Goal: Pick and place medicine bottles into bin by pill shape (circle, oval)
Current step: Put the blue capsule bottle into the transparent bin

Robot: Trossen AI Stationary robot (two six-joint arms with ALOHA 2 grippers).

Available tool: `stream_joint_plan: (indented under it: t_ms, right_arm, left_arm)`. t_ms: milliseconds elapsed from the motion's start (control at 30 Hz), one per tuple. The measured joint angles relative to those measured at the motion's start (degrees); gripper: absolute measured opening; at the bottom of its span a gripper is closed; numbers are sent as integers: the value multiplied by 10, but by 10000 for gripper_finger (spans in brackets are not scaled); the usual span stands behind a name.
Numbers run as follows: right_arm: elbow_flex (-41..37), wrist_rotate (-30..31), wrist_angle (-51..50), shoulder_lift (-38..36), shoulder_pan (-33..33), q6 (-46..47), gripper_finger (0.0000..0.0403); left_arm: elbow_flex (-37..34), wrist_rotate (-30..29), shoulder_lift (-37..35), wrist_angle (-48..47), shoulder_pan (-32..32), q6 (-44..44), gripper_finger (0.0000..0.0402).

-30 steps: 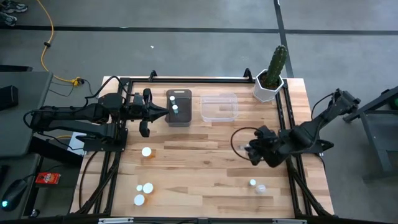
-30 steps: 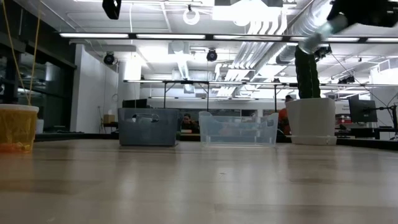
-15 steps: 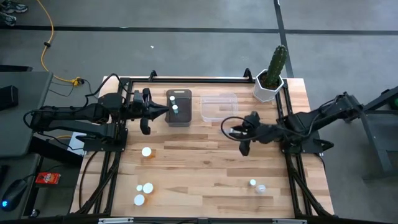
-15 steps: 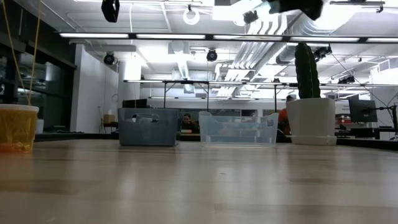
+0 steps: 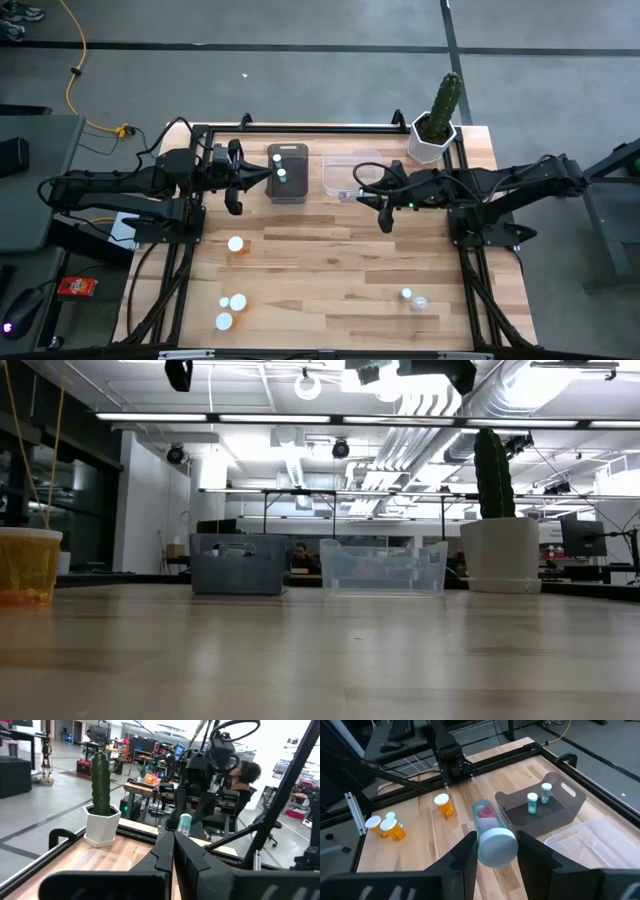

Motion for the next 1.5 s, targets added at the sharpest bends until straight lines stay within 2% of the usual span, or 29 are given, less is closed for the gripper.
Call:
stream_joint_plan:
  t_ms: [567,667,900,1000,1100,1333,1500]
  right_arm:
    - [0,-11,0,0,-3,-9,103]
    - [20,-12,-22,8,-16,-7,103]
    - [152,-15,-224,88,-114,9,103]
    - [195,-50,-336,135,-169,27,103]
    - [217,-87,-401,185,-216,26,103]
    - [223,-104,-399,271,-279,3,103]
    - [223,-106,-378,297,-298,-12,103]
  left_arm:
    - [0,23,0,10,0,6,0]
    - [0,23,0,10,0,6,0]
    - [0,23,0,9,0,5,0]
    - [0,23,0,9,0,5,0]
    - [0,22,0,9,0,5,0]
    - [0,21,0,9,0,6,0]
    - [0,20,0,9,0,6,0]
